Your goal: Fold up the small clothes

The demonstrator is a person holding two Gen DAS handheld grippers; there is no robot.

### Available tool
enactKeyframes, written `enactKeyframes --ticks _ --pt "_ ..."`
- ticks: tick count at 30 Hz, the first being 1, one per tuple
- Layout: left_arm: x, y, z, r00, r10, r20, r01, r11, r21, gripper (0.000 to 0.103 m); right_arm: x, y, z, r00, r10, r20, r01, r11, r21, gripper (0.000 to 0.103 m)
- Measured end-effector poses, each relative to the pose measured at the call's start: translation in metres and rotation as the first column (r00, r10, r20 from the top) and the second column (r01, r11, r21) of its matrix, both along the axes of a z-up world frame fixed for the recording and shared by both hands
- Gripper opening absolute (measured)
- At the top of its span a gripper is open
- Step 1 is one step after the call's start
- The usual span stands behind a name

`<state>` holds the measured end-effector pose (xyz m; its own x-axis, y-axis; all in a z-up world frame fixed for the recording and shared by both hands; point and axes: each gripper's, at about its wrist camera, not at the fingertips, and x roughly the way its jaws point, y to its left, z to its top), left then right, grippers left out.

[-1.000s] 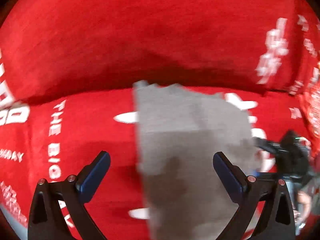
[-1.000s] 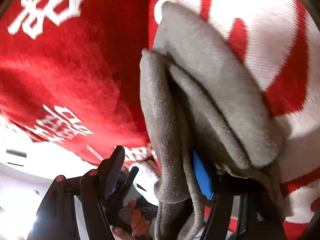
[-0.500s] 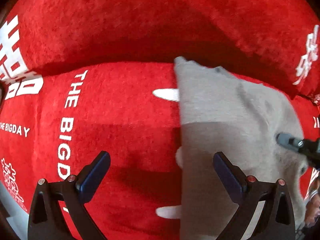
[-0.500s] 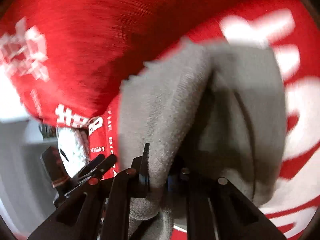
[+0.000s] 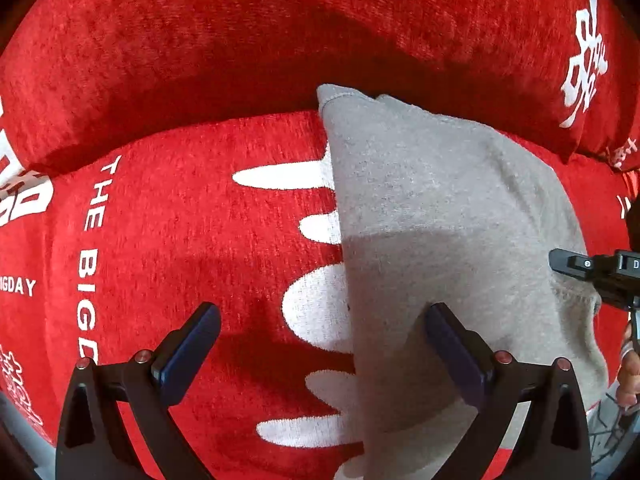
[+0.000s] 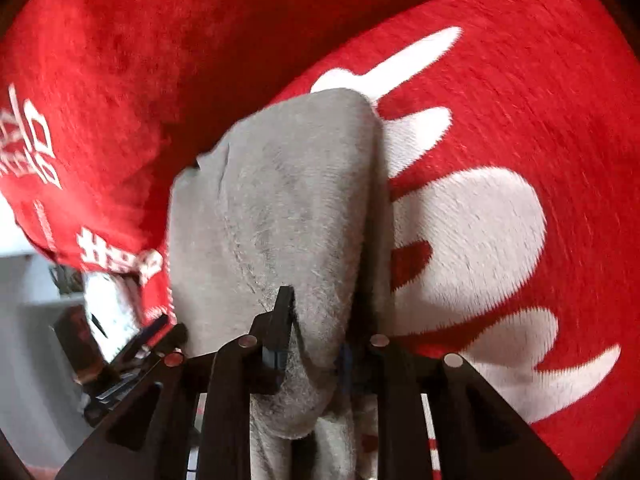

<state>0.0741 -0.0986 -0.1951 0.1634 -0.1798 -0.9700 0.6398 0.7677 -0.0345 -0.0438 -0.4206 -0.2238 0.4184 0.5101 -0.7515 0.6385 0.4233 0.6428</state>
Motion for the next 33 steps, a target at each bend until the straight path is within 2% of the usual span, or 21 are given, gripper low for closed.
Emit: enactKeyframes --ticks 3,5,7,9,12,15,18,19,20,21,23,27,30,33 --pt "0.005 0.005 0.004 1.0 -0.019 0.02 0.018 0.999 0.028 0.103 -0.008 0.004 0.017 0.999 0.029 -0.027 -0.031 0.998 -0.049 0.034" --pt "0.008 0.01 0.009 0.999 -0.023 0.028 0.022 0.998 0.051 0.103 -0.018 0.006 0.029 1.0 0.029 -0.01 -0.03 0.999 -0.044 0.048" --pt "0.011 0.017 0.015 1.0 -0.027 0.005 0.027 0.999 0.04 0.103 -0.03 0.012 0.042 0.999 0.021 0.028 -0.021 1.0 -0.018 0.058" --pt "0.007 0.022 0.021 0.999 -0.034 -0.036 0.034 0.999 0.016 0.103 -0.051 0.013 0.051 0.998 0.007 0.055 -0.008 1.0 0.014 0.058" --pt "0.001 0.029 0.017 0.996 -0.034 -0.085 0.036 0.999 0.018 0.103 -0.07 0.027 0.055 0.997 -0.033 0.064 0.029 0.997 0.066 0.058" --pt "-0.011 0.033 0.009 0.987 -0.007 -0.162 0.007 1.0 0.002 0.103 -0.083 0.043 0.048 0.997 -0.059 0.041 0.054 0.992 0.116 0.058" --pt "-0.021 0.029 -0.005 0.976 0.005 -0.217 -0.003 1.0 0.008 0.103 -0.082 0.055 0.037 0.998 -0.058 -0.003 0.058 0.992 0.116 0.058" --pt "-0.023 0.028 -0.008 0.978 -0.001 -0.211 0.005 1.0 0.019 0.103 -0.081 0.055 0.037 0.998 -0.061 -0.005 0.061 0.992 0.112 0.049" --pt "-0.027 0.026 -0.011 0.982 -0.019 -0.189 0.028 0.999 0.047 0.103 -0.08 0.056 0.037 0.998 -0.068 0.005 0.067 0.991 0.116 0.014" --pt "-0.03 0.025 -0.013 0.983 -0.032 -0.179 0.043 0.997 0.06 0.103 -0.079 0.056 0.038 0.996 -0.084 0.019 0.081 0.987 0.139 0.007" --pt "-0.033 0.026 -0.018 0.983 -0.068 -0.171 0.082 0.994 0.079 0.103 -0.082 0.056 0.037 0.994 -0.105 0.026 0.099 0.982 0.161 0.007" --pt "-0.039 0.029 -0.027 0.979 -0.11 -0.173 0.129 0.987 0.098 0.103 -0.094 0.065 0.014 0.992 -0.106 -0.061 0.115 0.98 0.164 0.006" --pt "-0.049 0.027 -0.029 0.977 -0.154 -0.146 0.173 0.977 0.122 0.103 -0.102 0.064 0.004 0.991 -0.109 -0.072 0.12 0.978 0.17 0.006" --pt "-0.06 0.024 -0.027 0.971 -0.214 -0.104 0.228 0.963 0.147 0.103 -0.096 0.065 0.015 0.996 -0.037 -0.076 0.046 0.993 0.112 0.006"
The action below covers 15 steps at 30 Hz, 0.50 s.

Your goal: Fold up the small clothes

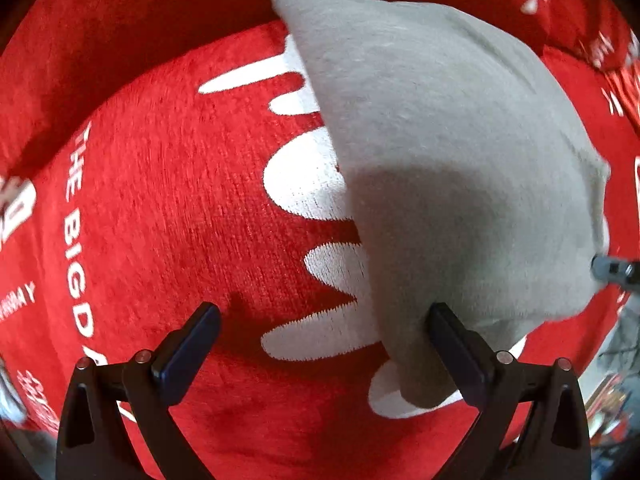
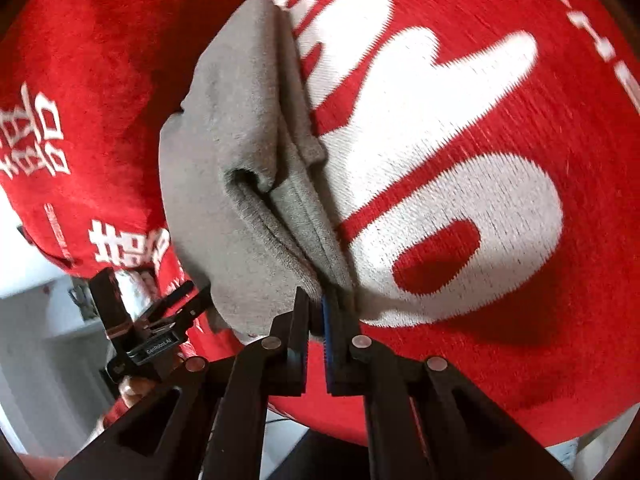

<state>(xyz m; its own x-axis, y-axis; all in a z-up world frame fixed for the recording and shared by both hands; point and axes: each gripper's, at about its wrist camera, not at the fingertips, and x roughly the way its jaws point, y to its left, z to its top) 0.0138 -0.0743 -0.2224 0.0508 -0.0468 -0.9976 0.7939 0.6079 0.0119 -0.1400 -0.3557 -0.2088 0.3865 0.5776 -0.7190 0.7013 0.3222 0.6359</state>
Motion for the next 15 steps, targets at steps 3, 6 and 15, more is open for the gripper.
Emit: enactKeyframes --ticks 3,6,15 --pt "-0.006 0.0 0.001 1.0 -0.019 0.005 0.019 1.0 0.011 0.103 0.005 0.002 0.012 0.999 0.052 -0.005 -0.053 0.998 -0.044 0.012" --pt "-0.007 0.004 0.008 1.0 -0.011 0.003 0.011 1.0 0.012 0.103 0.002 0.007 0.029 0.994 0.064 0.084 -0.065 0.998 0.009 0.016" --pt "0.017 0.037 0.034 0.979 0.2 -0.032 -0.202 0.978 -0.061 0.103 0.036 0.085 0.006 0.988 -0.041 0.146 0.008 0.976 0.217 0.064"
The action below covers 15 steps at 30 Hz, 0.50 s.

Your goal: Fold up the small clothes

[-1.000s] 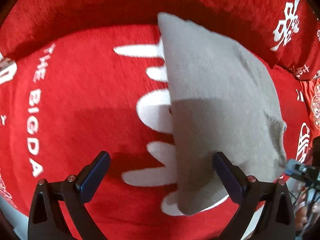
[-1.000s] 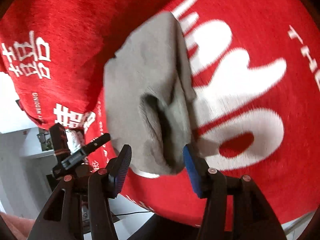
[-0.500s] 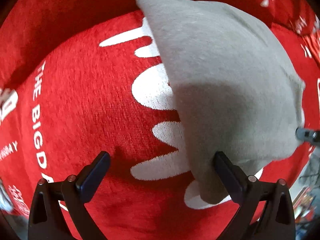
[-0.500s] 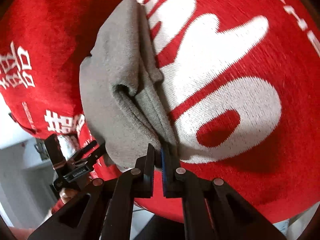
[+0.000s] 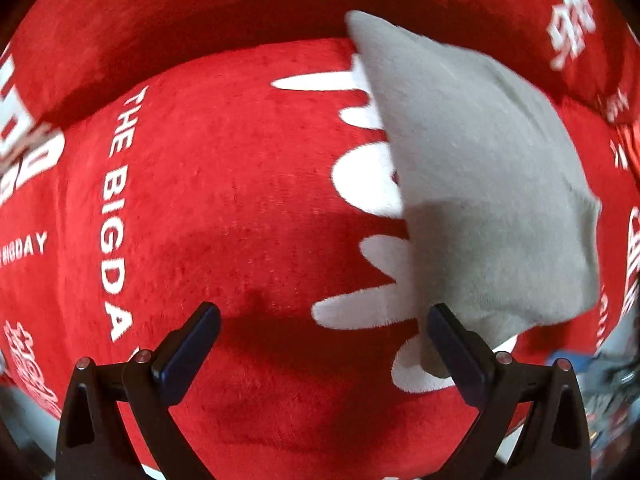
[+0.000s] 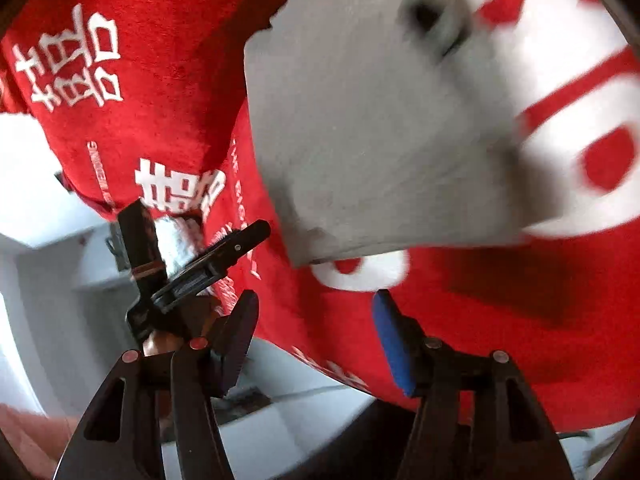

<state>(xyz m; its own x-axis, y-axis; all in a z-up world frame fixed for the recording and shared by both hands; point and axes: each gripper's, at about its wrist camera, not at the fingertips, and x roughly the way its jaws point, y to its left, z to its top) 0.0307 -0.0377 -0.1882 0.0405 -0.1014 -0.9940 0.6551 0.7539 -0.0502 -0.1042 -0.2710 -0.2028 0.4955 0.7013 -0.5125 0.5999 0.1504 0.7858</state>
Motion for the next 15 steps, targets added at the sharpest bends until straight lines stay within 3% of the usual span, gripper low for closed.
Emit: enactKeyframes --ticks 6,7,8,9,13,15 --pt "0.002 0.013 0.0 1.0 0.009 0.006 -0.009 1.0 -0.019 0.103 0.014 0.019 -0.024 0.988 -0.154 -0.029 0.156 0.986 0.063 0.059" --pt "0.001 0.015 0.0 1.0 0.01 0.005 -0.01 1.0 -0.021 0.103 0.017 0.022 -0.028 0.985 -0.166 -0.043 0.169 0.983 0.071 0.045" --pt "0.008 0.022 -0.002 1.0 0.012 0.002 -0.012 1.0 -0.024 0.103 0.017 0.023 -0.032 0.984 -0.169 -0.058 0.173 0.982 0.078 0.021" --pt "0.012 0.028 -0.002 1.0 0.016 0.0 -0.016 0.999 -0.028 0.103 0.019 0.024 -0.034 0.982 -0.175 -0.077 0.181 0.98 0.08 0.007" --pt "0.014 0.029 0.006 1.0 0.01 0.015 -0.009 0.999 -0.053 0.103 0.023 0.034 -0.017 0.987 -0.163 -0.017 0.163 0.986 0.039 0.007" --pt "0.014 0.03 0.007 1.0 -0.002 0.024 0.003 0.999 -0.052 0.103 0.016 0.042 -0.026 0.987 -0.147 -0.07 0.149 0.989 0.02 0.007"
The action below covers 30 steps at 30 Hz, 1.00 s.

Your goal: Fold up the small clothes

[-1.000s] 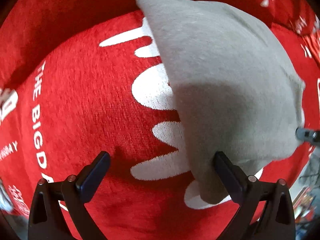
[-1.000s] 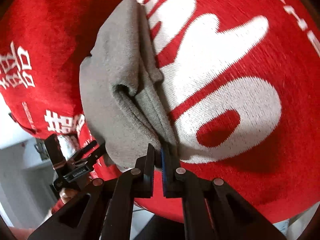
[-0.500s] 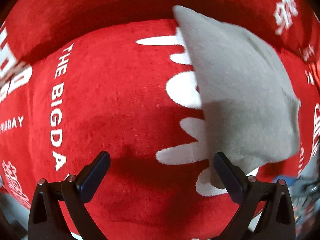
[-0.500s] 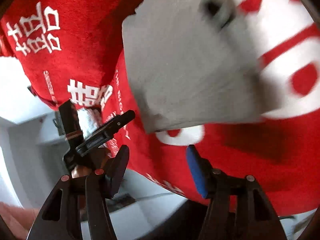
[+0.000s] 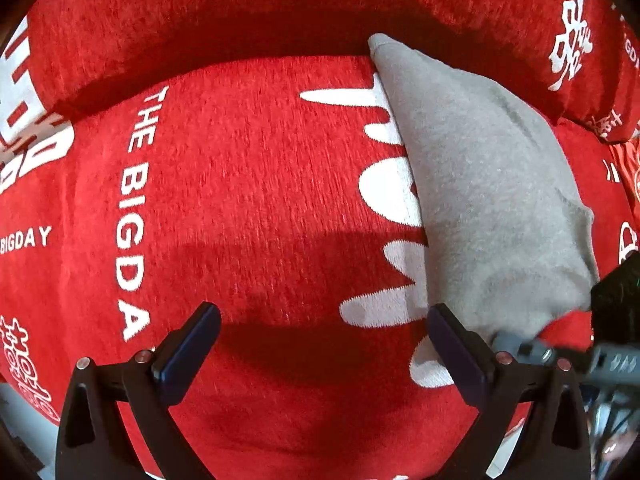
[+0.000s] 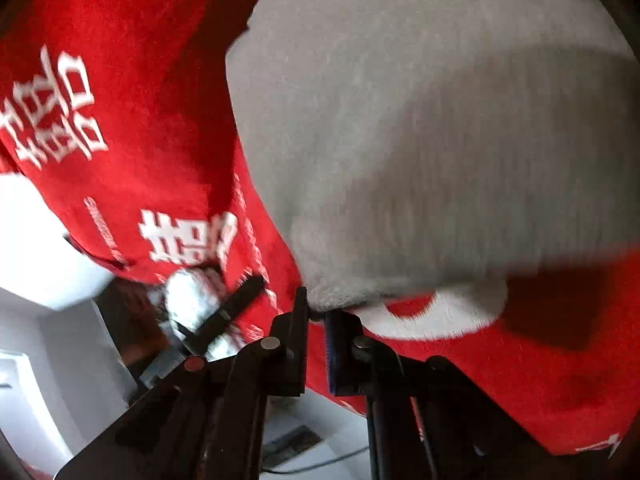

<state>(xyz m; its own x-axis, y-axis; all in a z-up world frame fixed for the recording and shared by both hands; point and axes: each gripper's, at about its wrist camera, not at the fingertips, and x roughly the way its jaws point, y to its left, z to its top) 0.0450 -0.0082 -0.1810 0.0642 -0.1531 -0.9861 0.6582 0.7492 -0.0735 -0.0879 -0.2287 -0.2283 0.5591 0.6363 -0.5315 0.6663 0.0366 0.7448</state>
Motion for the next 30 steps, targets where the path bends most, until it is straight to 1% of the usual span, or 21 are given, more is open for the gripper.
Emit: enactKeyframes --ticks 2,4,6,7,8,10,11,12,13,15,18,19,20,21,22,23,24,25,27,29,30 --pt "-0.001 -0.004 -0.003 1.0 -0.002 -0.008 0.002 1.0 0.008 0.103 -0.013 0.004 -0.019 0.997 -0.033 -0.074 0.036 0.999 0.039 0.006" --pt "-0.003 -0.011 -0.003 1.0 -0.012 -0.013 0.012 1.0 -0.002 0.103 -0.018 0.005 -0.021 0.994 -0.011 -0.109 0.015 0.999 0.033 0.005" --pt "-0.005 -0.018 0.0 1.0 -0.03 -0.001 0.03 0.999 -0.016 0.103 -0.016 0.006 -0.01 0.991 0.077 -0.112 -0.075 0.997 0.02 0.005" --pt "-0.006 -0.022 0.0 0.999 -0.037 0.002 0.037 0.999 -0.019 0.103 -0.018 0.006 -0.001 0.99 0.108 -0.091 -0.107 0.994 0.021 0.009" --pt "-0.007 -0.026 0.001 0.999 -0.043 0.005 0.043 0.999 -0.022 0.103 -0.017 0.003 0.012 0.99 0.134 -0.052 -0.134 0.991 0.008 0.01" --pt "-0.008 -0.033 0.005 0.999 -0.046 0.006 0.046 0.998 -0.031 0.103 -0.015 -0.012 0.044 0.984 0.178 0.006 -0.177 0.98 -0.094 0.01" --pt "-0.007 -0.036 0.006 0.999 -0.042 0.007 0.043 0.998 -0.036 0.103 -0.013 -0.022 0.059 0.98 0.198 0.013 -0.193 0.966 -0.174 0.01" --pt "-0.007 -0.04 0.007 0.999 -0.037 0.01 0.037 0.998 -0.041 0.103 -0.011 -0.035 0.072 0.979 0.205 0.011 -0.196 0.947 -0.254 0.013" --pt "-0.006 -0.044 0.008 0.999 -0.031 0.011 0.031 0.998 -0.045 0.103 -0.012 -0.047 0.077 0.979 0.201 0.001 -0.192 0.933 -0.304 0.018" --pt "-0.006 -0.054 0.007 0.999 -0.024 0.022 0.025 0.999 -0.04 0.103 -0.006 -0.069 0.076 0.982 0.187 -0.033 -0.186 0.916 -0.356 0.019" --pt "-0.012 -0.068 0.006 0.999 -0.036 0.034 0.037 0.999 -0.027 0.103 -0.012 -0.103 0.055 0.98 0.158 -0.123 -0.195 0.894 -0.403 0.019" --pt "-0.013 -0.073 0.003 0.999 -0.041 0.033 0.042 0.999 -0.022 0.103 -0.016 -0.11 0.044 0.975 0.16 -0.155 -0.211 0.888 -0.409 0.019" --pt "-0.015 -0.076 0.0 0.999 -0.045 0.03 0.045 0.999 -0.013 0.103 -0.02 -0.115 0.036 0.971 0.156 -0.183 -0.219 0.89 -0.4 0.012" --pt "-0.016 -0.079 -0.004 0.999 -0.047 0.026 0.047 0.999 -0.002 0.103 -0.024 -0.119 0.031 0.974 0.139 -0.179 -0.197 0.907 -0.372 0.008" --pt "-0.017 -0.08 -0.006 0.998 -0.05 0.023 0.05 0.999 0.007 0.103 -0.032 -0.123 0.027 0.979 0.115 -0.171 -0.169 0.924 -0.344 0.001" --pt "-0.018 -0.081 -0.007 0.998 -0.05 0.023 0.05 0.999 0.013 0.103 -0.041 -0.126 0.025 0.982 0.093 -0.163 -0.142 0.936 -0.322 0.0" --pt "-0.019 -0.082 -0.008 0.999 -0.049 0.023 0.049 0.999 0.015 0.103 -0.048 -0.127 0.026 0.984 0.083 -0.16 -0.131 0.94 -0.314 0.0" --pt "-0.019 -0.082 -0.008 0.999 -0.048 0.023 0.047 0.999 0.017 0.103 -0.053 -0.13 0.026 0.984 0.081 -0.158 -0.128 0.941 -0.314 0.0" --pt "-0.019 -0.083 -0.008 0.999 -0.045 0.023 0.044 0.999 0.026 0.103 -0.062 -0.134 0.035 0.989 0.064 -0.133 -0.104 0.944 -0.314 0.005" --pt "-0.018 -0.084 -0.007 0.998 -0.047 0.028 0.046 0.998 0.036 0.103 -0.066 -0.14 0.043 0.991 0.06 -0.116 -0.095 0.94 -0.326 0.006" --pt "-0.018 -0.085 -0.007 0.998 -0.052 0.032 0.051 0.998 0.04 0.103 -0.06 -0.14 0.047 0.992 0.057 -0.113 -0.092 0.939 -0.331 0.006"
